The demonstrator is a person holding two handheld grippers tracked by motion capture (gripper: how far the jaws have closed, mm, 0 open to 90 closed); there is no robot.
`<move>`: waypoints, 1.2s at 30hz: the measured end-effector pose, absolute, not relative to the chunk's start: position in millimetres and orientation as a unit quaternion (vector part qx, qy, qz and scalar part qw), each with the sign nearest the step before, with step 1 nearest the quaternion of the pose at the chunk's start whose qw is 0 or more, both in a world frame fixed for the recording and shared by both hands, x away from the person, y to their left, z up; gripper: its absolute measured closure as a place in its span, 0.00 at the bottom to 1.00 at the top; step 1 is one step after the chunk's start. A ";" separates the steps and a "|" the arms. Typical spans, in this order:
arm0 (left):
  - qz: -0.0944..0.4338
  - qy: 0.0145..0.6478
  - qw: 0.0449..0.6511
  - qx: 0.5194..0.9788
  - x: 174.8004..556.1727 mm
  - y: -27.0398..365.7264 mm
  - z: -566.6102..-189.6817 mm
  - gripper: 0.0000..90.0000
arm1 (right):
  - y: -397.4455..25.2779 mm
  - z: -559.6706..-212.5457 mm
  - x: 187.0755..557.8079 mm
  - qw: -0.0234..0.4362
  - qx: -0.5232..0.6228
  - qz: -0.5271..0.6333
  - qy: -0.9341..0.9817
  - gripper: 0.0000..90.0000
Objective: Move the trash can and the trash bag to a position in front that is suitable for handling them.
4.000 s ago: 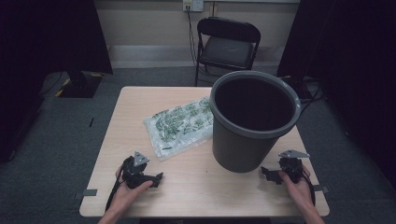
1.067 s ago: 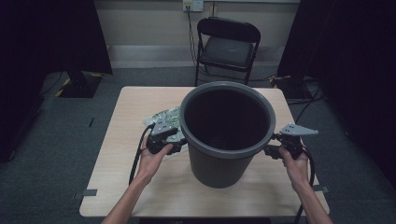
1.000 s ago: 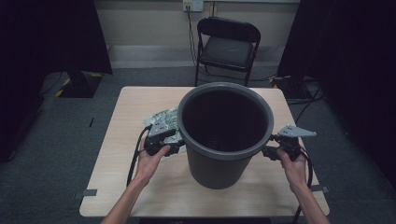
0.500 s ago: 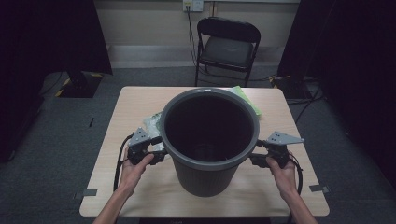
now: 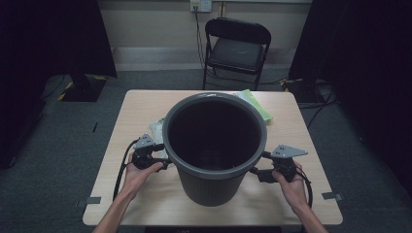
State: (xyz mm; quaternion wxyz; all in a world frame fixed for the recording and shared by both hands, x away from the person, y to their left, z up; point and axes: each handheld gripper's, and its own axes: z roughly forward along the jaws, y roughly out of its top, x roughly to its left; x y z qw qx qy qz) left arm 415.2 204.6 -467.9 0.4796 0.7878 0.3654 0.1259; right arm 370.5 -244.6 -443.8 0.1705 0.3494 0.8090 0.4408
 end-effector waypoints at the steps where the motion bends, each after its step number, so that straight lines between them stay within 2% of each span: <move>1: 0.123 0.362 0.477 0.792 418.4 204.7 -469.9 0.25 | -246.2 -450.0 370.4 0.166 0.352 0.434 0.813 0.24; 3: 0.115 0.362 0.475 0.794 422.9 204.8 -473.5 0.30 | -250.9 -463.3 371.8 0.148 0.360 0.425 0.817 0.23; 5: 0.116 0.364 0.472 0.794 424.8 203.7 -477.7 0.30 | -256.5 -475.2 374.1 0.149 0.370 0.408 0.821 0.22; 7: 0.121 0.358 0.458 0.805 425.0 201.6 -481.2 0.32 | -262.2 -483.2 377.9 0.129 0.387 0.411 0.815 0.22; 11: 0.131 0.349 0.436 0.819 426.3 200.0 -487.3 0.35 | -263.2 -489.1 379.9 0.135 0.391 0.394 0.821 0.21; 14: 0.136 0.343 0.397 0.841 429.0 197.4 -497.1 0.38 | -261.4 -493.8 381.3 0.134 0.390 0.382 0.827 0.21; 18: 0.148 0.344 0.395 0.839 427.7 197.3 -499.9 0.45 | -258.7 -495.6 381.2 0.131 0.385 0.379 0.831 0.21; 22: 0.159 0.329 0.394 0.843 427.0 199.0 -499.6 0.66 | -259.0 -496.3 381.7 0.132 0.386 0.378 0.831 0.21; 25: 0.146 0.330 0.401 0.842 425.6 196.9 -499.6 0.86 | -258.5 -496.4 381.3 0.133 0.386 0.377 0.832 0.20; 28: 0.123 0.323 0.406 0.846 424.5 196.7 -499.2 1.00 | -258.4 -496.5 381.1 0.134 0.385 0.376 0.832 0.20; 36: 0.097 0.304 0.400 0.859 406.6 191.9 -495.9 1.00 | -258.3 -496.7 380.7 0.135 0.386 0.378 0.831 0.20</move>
